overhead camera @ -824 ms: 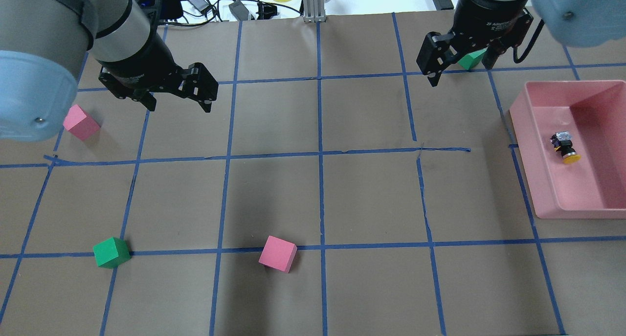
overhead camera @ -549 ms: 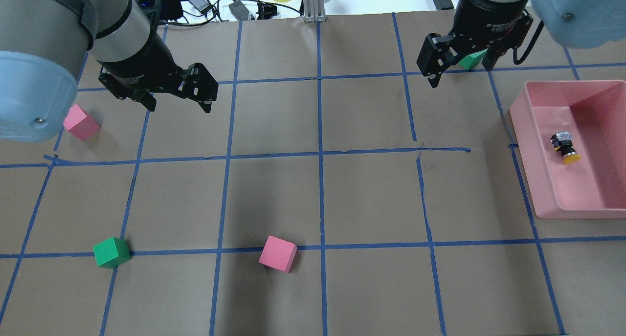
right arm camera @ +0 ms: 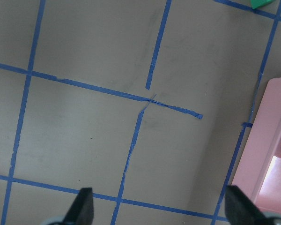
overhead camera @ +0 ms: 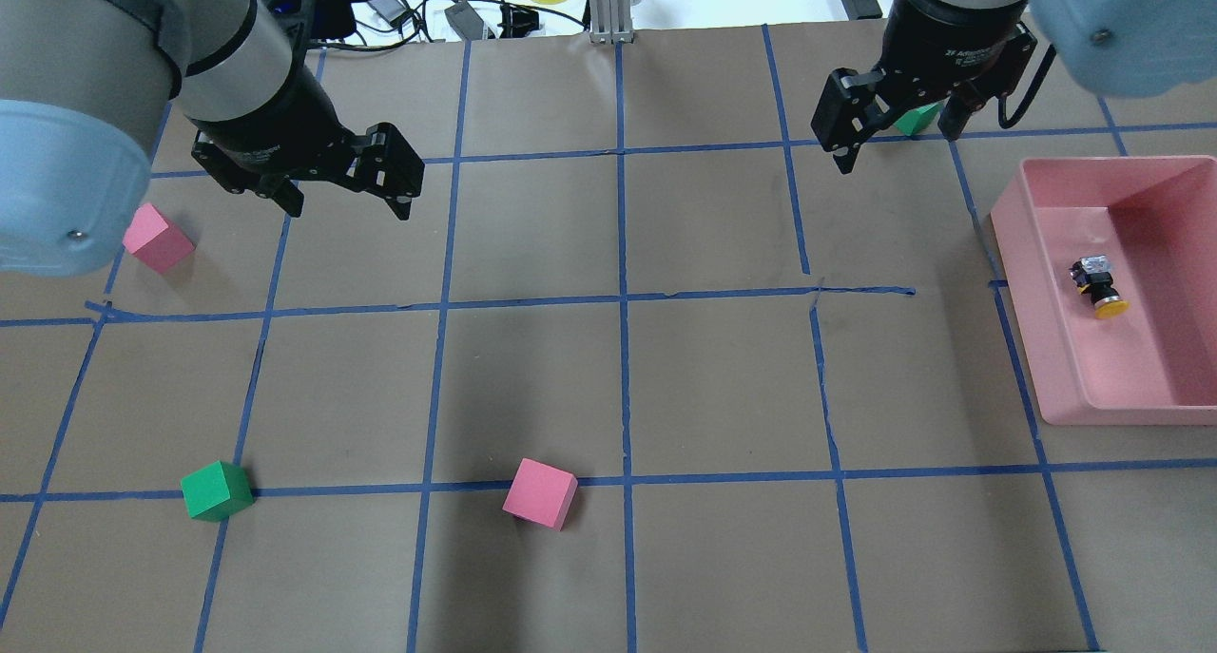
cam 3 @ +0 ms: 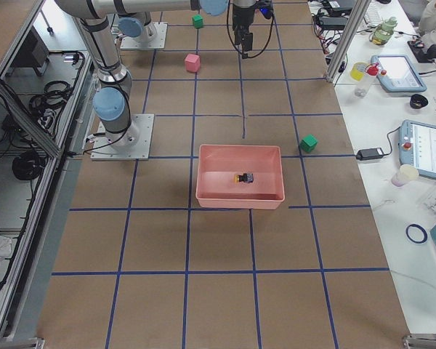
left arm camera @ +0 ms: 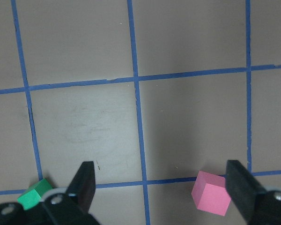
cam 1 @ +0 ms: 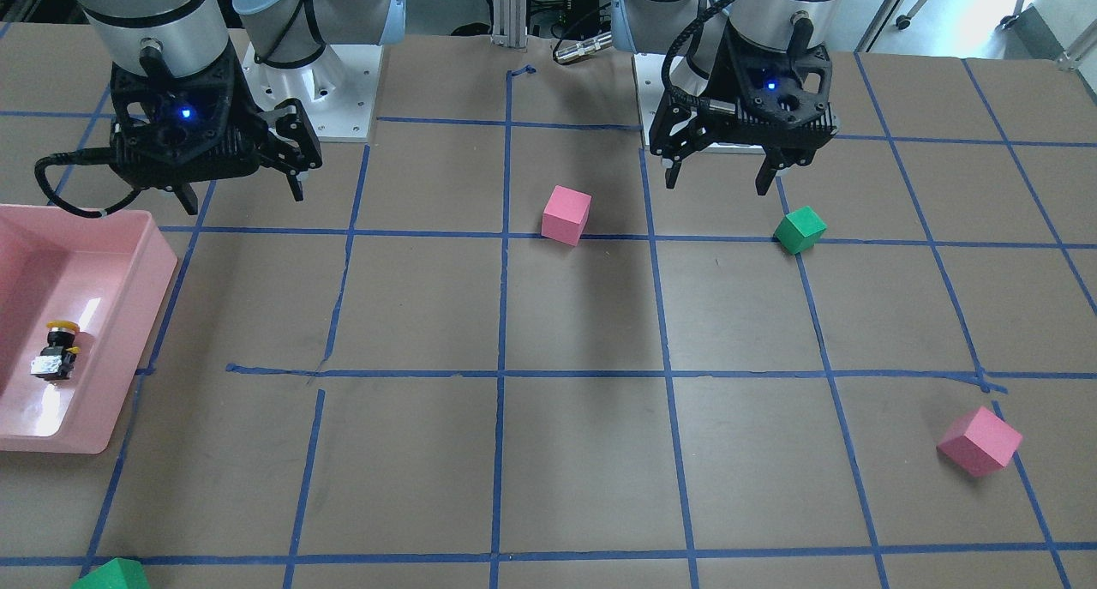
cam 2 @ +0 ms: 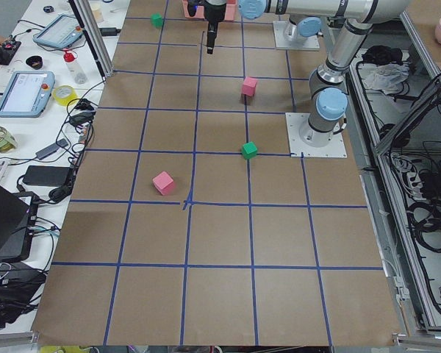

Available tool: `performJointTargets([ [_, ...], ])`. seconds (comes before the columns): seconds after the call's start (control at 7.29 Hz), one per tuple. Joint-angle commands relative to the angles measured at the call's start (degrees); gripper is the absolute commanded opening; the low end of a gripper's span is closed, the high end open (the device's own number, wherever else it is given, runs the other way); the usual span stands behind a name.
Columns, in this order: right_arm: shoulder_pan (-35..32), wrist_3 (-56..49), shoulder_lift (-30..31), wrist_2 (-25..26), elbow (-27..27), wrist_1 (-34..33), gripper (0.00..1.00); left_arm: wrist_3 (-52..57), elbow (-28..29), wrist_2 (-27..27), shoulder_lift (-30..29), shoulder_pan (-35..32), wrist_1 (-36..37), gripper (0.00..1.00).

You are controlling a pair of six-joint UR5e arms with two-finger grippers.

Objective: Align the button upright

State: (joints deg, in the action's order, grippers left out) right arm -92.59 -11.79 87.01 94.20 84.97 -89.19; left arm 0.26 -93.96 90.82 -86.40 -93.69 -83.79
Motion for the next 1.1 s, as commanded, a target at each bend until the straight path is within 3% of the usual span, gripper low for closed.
performJointTargets([
  [0.0, 0.0, 0.0, 0.0, 0.3, 0.0, -0.3, 1.0, 0.0, 0.0, -0.1, -0.1, 0.0, 0.1, 1.0],
  [0.55, 1.2, 0.1, -0.8, 0.5, 0.2, -0.8, 1.0, 0.0, 0.0, -0.1, 0.0, 0.0, 0.0, 1.0],
  [0.96, 14.4, -1.0, -2.5, 0.3, 1.5, -1.5, 1.0, 0.0, 0.0, 0.1, 0.0, 0.0, 0.0, 1.0],
])
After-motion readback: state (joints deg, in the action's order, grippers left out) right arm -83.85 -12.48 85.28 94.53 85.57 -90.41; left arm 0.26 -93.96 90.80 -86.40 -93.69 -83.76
